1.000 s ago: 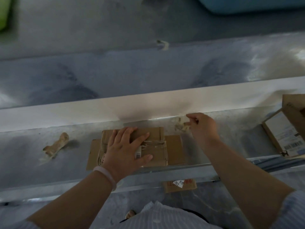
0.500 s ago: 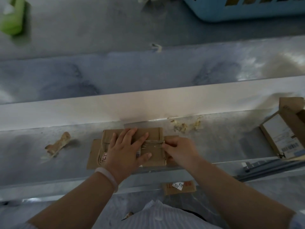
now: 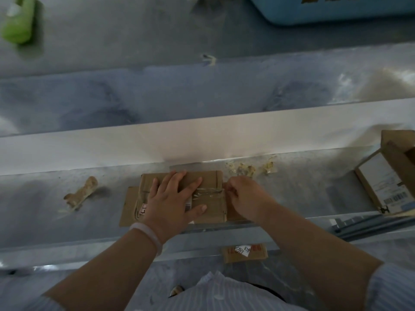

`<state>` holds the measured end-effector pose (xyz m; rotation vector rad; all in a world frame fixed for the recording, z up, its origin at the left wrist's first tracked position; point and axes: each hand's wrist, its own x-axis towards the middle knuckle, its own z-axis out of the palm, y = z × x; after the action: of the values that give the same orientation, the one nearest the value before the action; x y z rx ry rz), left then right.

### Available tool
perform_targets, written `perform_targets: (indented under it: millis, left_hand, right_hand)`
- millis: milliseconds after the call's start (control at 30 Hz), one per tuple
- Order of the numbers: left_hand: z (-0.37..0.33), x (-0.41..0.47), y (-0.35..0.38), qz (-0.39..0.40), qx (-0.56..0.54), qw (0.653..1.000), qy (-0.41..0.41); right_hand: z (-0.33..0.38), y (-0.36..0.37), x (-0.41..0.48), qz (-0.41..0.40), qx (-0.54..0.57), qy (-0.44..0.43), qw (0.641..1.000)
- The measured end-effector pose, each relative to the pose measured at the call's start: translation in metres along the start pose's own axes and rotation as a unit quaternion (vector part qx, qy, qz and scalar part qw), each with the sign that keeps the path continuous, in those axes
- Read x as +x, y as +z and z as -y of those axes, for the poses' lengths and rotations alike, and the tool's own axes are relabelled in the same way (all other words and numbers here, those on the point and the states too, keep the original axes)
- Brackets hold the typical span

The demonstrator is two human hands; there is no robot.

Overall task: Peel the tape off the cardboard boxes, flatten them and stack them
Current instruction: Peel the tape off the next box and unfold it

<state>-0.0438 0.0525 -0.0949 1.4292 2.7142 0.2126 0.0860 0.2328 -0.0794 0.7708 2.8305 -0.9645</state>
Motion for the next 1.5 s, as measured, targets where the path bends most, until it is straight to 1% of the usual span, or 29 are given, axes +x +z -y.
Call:
perform_targets:
  millis: [67, 167, 267, 400, 500, 567, 633, 700, 833, 900, 933, 967, 1033, 1067, 1100, 1133, 1200, 1300, 1367, 1500]
  left_hand:
    - [-0.001, 0.001, -0.002, 0.006, -0.003, 1.0, -0.005]
    - [-0.001, 0.001, -0.004, 0.024, -0.009, 1.0, -0.008]
    - [-0.001, 0.002, -0.006, 0.023, -0.022, 0.999, -0.009]
    - [-0.004, 0.004, -0.011, 0.049, 0.015, 0.999, 0.005]
    - [-0.011, 0.002, -0.013, 0.023, 0.048, 0.998, 0.031]
    - [-0.016, -0.001, -0.011, -0.007, 0.055, 0.998, 0.044]
    - [-0.021, -0.003, -0.01, -0.03, 0.062, 0.995, 0.078]
    - [-0.026, -0.001, -0.009, -0.042, 0.067, 0.991, 0.106]
    - [-0.034, 0.004, -0.012, -0.035, 0.09, 0.991, 0.092]
    - [-0.037, 0.006, -0.014, -0.031, 0.087, 0.992, 0.088]
    - [-0.038, 0.007, -0.015, -0.029, 0.081, 0.993, 0.083]
    - [-0.039, 0.008, -0.016, -0.026, 0.071, 0.994, 0.075]
    - [-0.04, 0.008, -0.017, -0.023, 0.046, 0.997, 0.051]
    - [-0.041, 0.008, -0.017, -0.022, 0.023, 0.999, 0.031]
    - [-0.042, 0.008, -0.018, -0.015, -0.007, 1.0, 0.005]
    - [-0.044, 0.009, -0.019, -0.004, -0.047, 0.999, -0.024]
    - [-0.05, 0.012, -0.021, 0.003, -0.106, 0.992, -0.071]
    - [-0.063, 0.018, -0.021, 0.019, -0.106, 0.989, -0.101]
    - [-0.067, 0.02, -0.019, 0.004, -0.115, 0.985, -0.129]
    - [-0.065, 0.025, -0.016, -0.026, -0.187, 0.966, -0.175]
  right_hand:
    - [-0.002, -0.006, -0.002, 0.016, 0.007, 0.007, 1.0]
    - [-0.001, -0.018, -0.004, 0.034, 0.092, 0.041, 0.994]
    - [0.005, -0.026, -0.001, 0.062, 0.134, 0.056, 0.987]
    - [0.014, -0.03, 0.003, 0.058, 0.168, 0.066, 0.982]
    - [0.017, -0.032, 0.003, 0.043, 0.159, 0.067, 0.984]
    - [0.016, -0.032, 0.004, 0.04, 0.099, 0.05, 0.993]
    - [0.016, -0.031, 0.005, 0.035, 0.038, 0.029, 0.998]
    - [0.019, -0.029, 0.006, 0.043, 0.03, 0.02, 0.998]
    - [0.03, -0.029, 0.008, 0.08, 0.044, 0.019, 0.996]
    - [0.033, -0.031, 0.009, 0.109, 0.09, 0.042, 0.989]
    - [0.032, -0.031, 0.01, 0.122, 0.138, 0.064, 0.981]
    - [0.029, -0.03, 0.009, 0.129, 0.2, 0.095, 0.967]
    - [0.024, -0.027, 0.006, 0.129, 0.336, 0.147, 0.921]
    - [0.02, -0.026, 0.005, 0.116, 0.379, 0.156, 0.905]
    - [0.017, -0.024, 0.005, 0.099, 0.396, 0.155, 0.9]
    - [0.017, -0.024, 0.004, 0.082, 0.397, 0.148, 0.902]
    - [0.018, -0.022, 0.002, 0.042, 0.351, 0.125, 0.927]
    - [0.017, -0.02, 0.0, -0.007, 0.208, 0.053, 0.977]
    - [0.014, -0.021, -0.001, -0.02, 0.169, 0.012, 0.985]
    - [0.005, -0.022, -0.003, -0.043, 0.18, -0.023, 0.983]
